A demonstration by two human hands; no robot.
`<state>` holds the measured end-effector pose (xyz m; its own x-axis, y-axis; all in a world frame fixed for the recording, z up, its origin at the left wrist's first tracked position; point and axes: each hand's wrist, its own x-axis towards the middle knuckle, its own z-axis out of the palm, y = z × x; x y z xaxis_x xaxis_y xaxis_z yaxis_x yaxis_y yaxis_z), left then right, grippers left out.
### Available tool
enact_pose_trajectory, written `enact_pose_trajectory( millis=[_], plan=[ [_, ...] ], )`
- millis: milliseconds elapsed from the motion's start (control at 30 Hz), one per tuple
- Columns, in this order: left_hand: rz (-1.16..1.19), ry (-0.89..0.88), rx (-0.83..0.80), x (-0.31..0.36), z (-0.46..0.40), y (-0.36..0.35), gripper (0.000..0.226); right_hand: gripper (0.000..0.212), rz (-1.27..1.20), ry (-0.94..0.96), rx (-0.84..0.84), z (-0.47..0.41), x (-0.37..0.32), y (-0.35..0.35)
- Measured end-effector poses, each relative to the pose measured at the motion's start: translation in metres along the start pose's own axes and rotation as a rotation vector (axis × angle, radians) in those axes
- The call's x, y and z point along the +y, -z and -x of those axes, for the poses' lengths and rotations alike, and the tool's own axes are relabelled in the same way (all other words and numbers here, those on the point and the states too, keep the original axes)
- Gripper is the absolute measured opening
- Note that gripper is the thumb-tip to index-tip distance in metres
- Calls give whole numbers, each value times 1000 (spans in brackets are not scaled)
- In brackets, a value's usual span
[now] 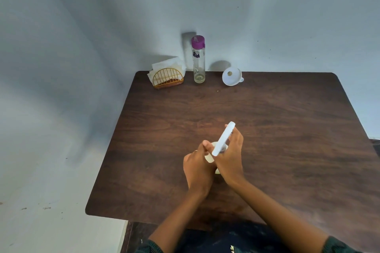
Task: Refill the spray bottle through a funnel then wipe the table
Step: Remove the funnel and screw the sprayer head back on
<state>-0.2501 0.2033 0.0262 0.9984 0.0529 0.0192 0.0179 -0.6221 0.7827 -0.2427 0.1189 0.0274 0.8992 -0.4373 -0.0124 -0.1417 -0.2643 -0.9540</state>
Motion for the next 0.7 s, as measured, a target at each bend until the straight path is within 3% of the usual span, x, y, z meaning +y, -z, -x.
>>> enact_pose_trajectory(
  millis=[100, 233, 367, 467, 700],
  plan=[
    [-6, -67, -119, -6, 4, -2, 20, 57, 45, 54, 31, -2, 1, 6],
    [48, -51, -291, -20, 16, -5, 38, 25, -5, 102, 68, 3, -6, 14],
    [97, -19, -443, -33, 26, -4, 76, 25, -57, 148, 78, 4, -13, 17],
    [221, 53, -517, -36, 27, 1, 100, 13, -193, 101, -29, 4, -16, 14],
    [248, 82, -467, -50, 32, 18, 109, 28, -406, -116, -210, 1, -45, 5]
  ],
)
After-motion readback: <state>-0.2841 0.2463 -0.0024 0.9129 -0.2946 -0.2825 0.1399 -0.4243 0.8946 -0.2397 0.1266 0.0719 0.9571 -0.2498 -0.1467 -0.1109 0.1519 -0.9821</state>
